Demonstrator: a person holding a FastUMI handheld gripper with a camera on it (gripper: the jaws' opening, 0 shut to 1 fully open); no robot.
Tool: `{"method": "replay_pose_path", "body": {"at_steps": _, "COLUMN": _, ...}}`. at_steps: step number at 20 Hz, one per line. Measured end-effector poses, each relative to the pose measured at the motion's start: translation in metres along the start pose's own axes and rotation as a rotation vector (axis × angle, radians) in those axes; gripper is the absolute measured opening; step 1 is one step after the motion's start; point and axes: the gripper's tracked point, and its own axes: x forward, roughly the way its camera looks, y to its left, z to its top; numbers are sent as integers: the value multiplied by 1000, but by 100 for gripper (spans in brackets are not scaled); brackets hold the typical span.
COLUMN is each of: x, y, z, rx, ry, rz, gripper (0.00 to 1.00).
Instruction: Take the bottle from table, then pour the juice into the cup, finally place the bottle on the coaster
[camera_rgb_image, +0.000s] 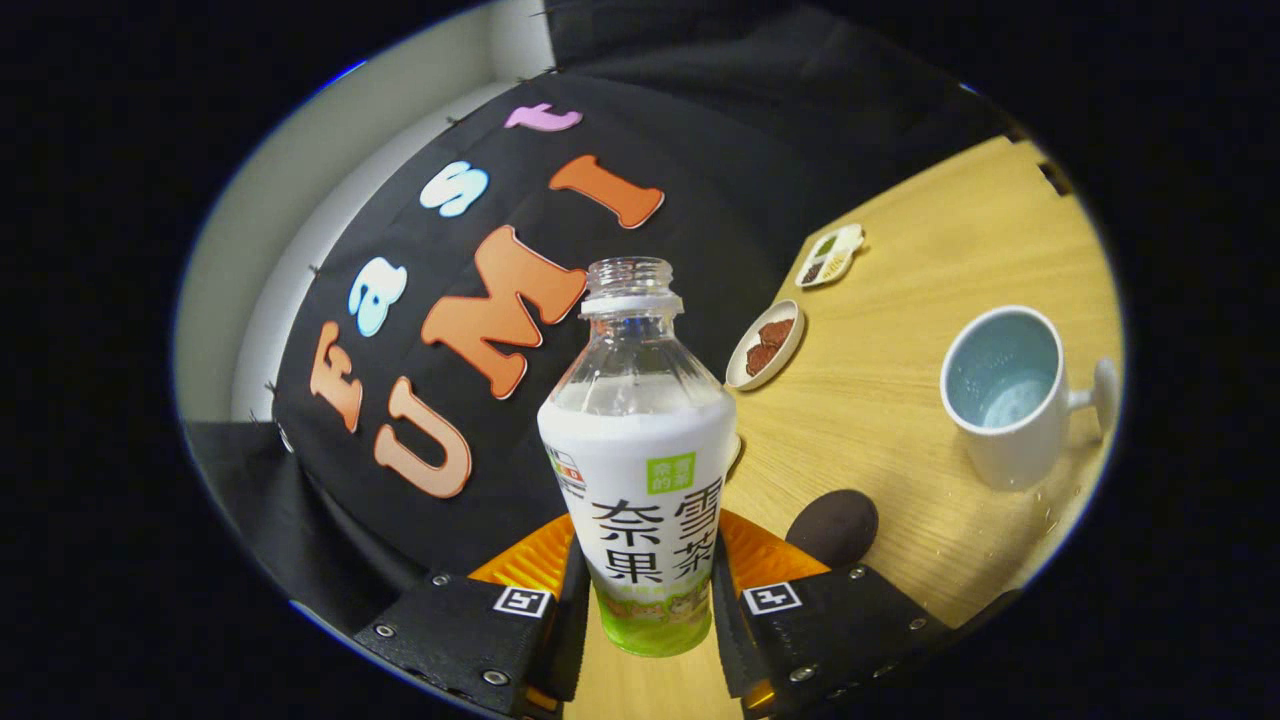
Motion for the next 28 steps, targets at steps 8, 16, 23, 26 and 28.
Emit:
{"method": "replay_pose_path", "body": {"at_steps": 8, "x": 22, "y": -6, "z": -8, "rx": -525, "ry": -59, "rz": -64, "gripper": 55}}
{"method": "replay_pose_path", "body": {"at_steps": 16, "x": 52, "y": -22, "z": -10, "rx": -866, "ry": -75, "rz": -164, "gripper": 55}}
{"method": "replay_pose_path", "body": {"at_steps": 23, "x": 68, "y": -38, "z": -10, "rx": -921, "ry": -41, "rz": -181, "gripper": 55}}
{"method": "replay_pose_path", "body": {"at_steps": 26, "x": 75, "y": -44, "z": -13, "rx": -920, "ry": -25, "rz": -188, "gripper": 55}}
{"method": "replay_pose_path", "body": {"at_steps": 28, "x": 78, "y": -52, "z": -20, "rx": -913, "ry": -2, "rz": -186, "gripper": 55}}
